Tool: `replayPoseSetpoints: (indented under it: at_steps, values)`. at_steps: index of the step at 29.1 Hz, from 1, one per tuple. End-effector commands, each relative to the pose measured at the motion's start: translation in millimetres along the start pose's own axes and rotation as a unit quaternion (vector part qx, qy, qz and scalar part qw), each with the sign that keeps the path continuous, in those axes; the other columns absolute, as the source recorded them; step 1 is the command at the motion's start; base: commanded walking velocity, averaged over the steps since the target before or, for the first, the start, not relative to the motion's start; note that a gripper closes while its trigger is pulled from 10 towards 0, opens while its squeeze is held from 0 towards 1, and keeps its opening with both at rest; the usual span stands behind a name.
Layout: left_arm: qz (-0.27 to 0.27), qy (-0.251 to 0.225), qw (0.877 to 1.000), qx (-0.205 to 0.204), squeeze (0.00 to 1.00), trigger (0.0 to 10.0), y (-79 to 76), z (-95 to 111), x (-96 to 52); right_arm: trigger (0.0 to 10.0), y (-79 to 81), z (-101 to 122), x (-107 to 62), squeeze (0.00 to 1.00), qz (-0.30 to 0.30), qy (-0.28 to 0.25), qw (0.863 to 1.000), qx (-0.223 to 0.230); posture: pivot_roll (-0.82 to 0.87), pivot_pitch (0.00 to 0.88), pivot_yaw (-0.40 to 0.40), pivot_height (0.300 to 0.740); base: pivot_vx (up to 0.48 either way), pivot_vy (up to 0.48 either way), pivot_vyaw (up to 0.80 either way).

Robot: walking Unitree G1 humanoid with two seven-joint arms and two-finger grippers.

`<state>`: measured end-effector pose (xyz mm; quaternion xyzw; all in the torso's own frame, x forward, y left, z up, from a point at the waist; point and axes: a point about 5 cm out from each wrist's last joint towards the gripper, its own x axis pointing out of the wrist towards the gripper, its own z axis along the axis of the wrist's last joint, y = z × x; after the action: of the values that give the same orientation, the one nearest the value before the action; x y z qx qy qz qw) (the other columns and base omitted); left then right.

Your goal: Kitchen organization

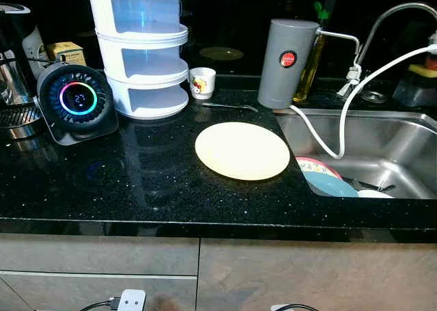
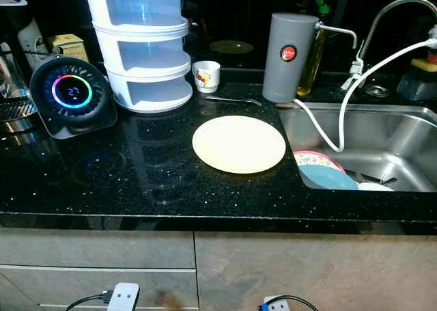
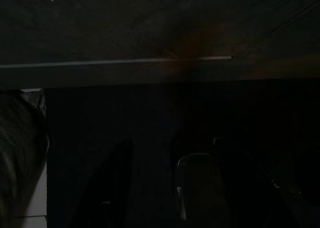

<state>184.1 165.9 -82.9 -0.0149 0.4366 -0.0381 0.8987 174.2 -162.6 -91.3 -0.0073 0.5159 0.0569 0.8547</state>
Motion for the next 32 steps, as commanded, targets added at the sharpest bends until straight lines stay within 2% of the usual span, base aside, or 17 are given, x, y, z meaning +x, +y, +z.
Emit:
replayPoseSetpoints:
  at_steps: [1, 21, 32]
  values:
    - [0.002, 0.001, 1.000, -0.004, 0.00, 10.0, -0.6, -3.4, -0.9, 10.0, 0.1, 0.5, 0.2, 0.00, 0.002, 0.003, 1.000, -0.005, 0.06, 0.050, -0.046, 0.740, 0.000, 0.000, 0.00]
    - [-0.005, -0.003, 1.000, 0.000, 0.00, 10.0, -5.0, 1.8, 1.1, 10.0, 0.4, -2.2, 0.0, 0.00, 0.003, 0.006, 1.000, -0.003, 0.06, 0.048, -0.036, 0.740, 0.000, 0.000, 0.00]
    - [-0.005, -0.011, 1.000, -0.015, 0.00, 10.0, -10.2, 2.6, 1.5, 10.0, -1.4, -2.4, -0.4, 0.00, 0.004, 0.006, 1.000, -0.017, 0.05, 0.040, -0.051, 0.740, 0.000, 0.000, 0.00]
